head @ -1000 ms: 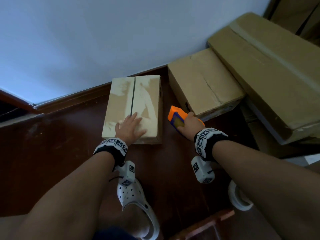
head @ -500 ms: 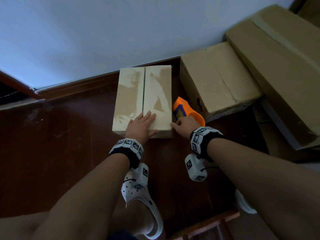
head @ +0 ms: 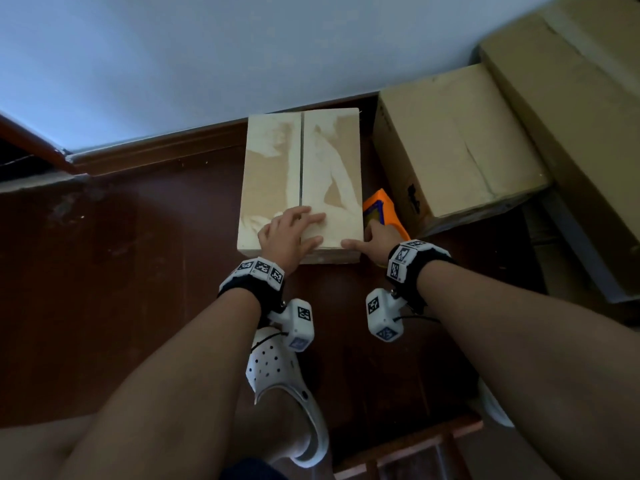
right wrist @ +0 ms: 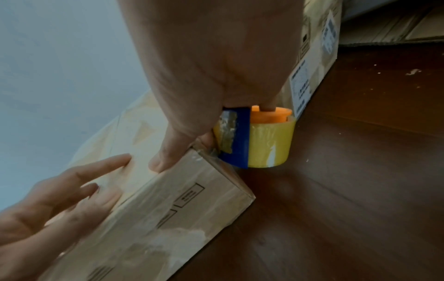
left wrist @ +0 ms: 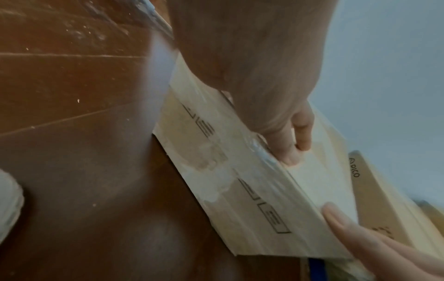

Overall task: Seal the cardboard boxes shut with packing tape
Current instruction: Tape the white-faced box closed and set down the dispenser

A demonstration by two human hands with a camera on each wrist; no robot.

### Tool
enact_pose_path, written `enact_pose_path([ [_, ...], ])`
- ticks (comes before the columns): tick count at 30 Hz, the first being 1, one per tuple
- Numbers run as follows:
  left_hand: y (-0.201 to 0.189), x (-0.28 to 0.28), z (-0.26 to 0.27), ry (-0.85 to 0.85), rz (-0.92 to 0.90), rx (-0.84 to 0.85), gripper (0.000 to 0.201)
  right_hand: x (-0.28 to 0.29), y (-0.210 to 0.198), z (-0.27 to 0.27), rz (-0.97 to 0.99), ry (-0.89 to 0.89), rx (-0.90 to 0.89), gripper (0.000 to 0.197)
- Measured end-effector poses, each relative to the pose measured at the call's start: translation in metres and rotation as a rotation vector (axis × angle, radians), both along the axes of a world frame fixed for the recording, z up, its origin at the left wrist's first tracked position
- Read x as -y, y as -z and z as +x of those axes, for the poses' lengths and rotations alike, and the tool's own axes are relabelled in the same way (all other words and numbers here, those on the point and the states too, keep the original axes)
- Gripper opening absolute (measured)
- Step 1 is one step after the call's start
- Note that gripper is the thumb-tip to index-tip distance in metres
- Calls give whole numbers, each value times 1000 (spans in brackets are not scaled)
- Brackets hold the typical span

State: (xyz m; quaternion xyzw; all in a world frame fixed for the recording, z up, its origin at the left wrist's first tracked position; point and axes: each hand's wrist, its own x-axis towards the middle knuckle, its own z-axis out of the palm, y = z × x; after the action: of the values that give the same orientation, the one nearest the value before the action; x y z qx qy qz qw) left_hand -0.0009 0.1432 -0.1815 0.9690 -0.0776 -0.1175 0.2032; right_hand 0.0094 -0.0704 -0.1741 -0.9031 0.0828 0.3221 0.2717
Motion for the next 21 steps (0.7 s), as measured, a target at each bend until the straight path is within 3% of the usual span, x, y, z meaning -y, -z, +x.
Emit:
enact_pose_path([
  [7, 9, -25, -3, -129, 183, -27, 74, 0, 8, -6, 6, 47, 0, 64],
  [12, 8, -61, -16, -196, 154, -81, 67, 2, 6, -4, 0, 31, 17, 61],
  [14, 4, -72, -19, -139, 214, -58, 64, 1, 4, -3, 3, 25, 29, 58],
  [18, -9, -55, -7, 158, 242, 18, 72, -2, -1, -7, -35, 29, 73, 52],
  [21, 1, -36, -5, 189, 268, -43, 78, 0, -14, -17, -131, 127, 268, 38],
])
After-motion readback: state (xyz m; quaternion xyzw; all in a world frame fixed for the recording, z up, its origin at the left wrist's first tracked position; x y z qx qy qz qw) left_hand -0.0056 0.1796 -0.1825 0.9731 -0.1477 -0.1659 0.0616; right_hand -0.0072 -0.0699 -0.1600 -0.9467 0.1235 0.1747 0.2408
